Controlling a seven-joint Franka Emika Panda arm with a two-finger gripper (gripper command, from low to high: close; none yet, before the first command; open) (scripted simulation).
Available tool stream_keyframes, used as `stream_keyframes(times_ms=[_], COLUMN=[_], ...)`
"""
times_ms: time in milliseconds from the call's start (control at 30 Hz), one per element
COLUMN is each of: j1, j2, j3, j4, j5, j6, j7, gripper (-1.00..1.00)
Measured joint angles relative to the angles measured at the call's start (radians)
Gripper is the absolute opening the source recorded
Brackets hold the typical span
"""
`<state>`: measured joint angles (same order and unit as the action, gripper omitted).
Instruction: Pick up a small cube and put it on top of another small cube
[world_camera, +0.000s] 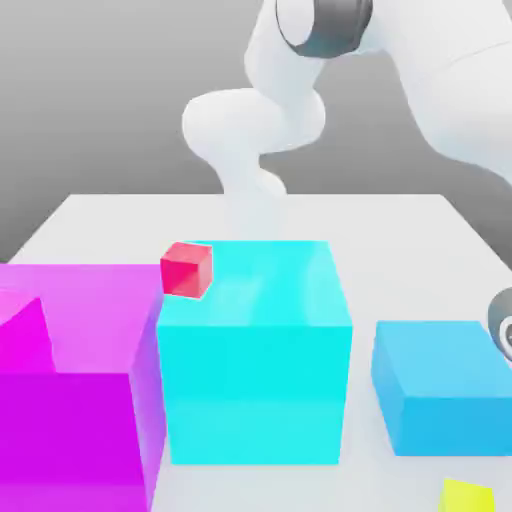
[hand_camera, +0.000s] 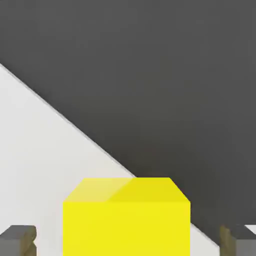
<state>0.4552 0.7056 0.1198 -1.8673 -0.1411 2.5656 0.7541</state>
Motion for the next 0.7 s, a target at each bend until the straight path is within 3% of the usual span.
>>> stream_keyframes(times_ms=[233,533,667,700], j1=[-0.005,-0.192,-0.2,-0.196], j2=[-0.082,-0.34,-0.272,-0.248], j3=[0.009,0.056,0.039,0.033], j4=[-0.021,-0.262,-0.289,-0.289], j5=[0.018,0.047,0.018,0.011], j6=[-0.061,-0.081,0.015,0.039], j7=[-0.012,-0.436,-0.478,-0.475], gripper=[-1.0,-1.0,-1.0,1.0])
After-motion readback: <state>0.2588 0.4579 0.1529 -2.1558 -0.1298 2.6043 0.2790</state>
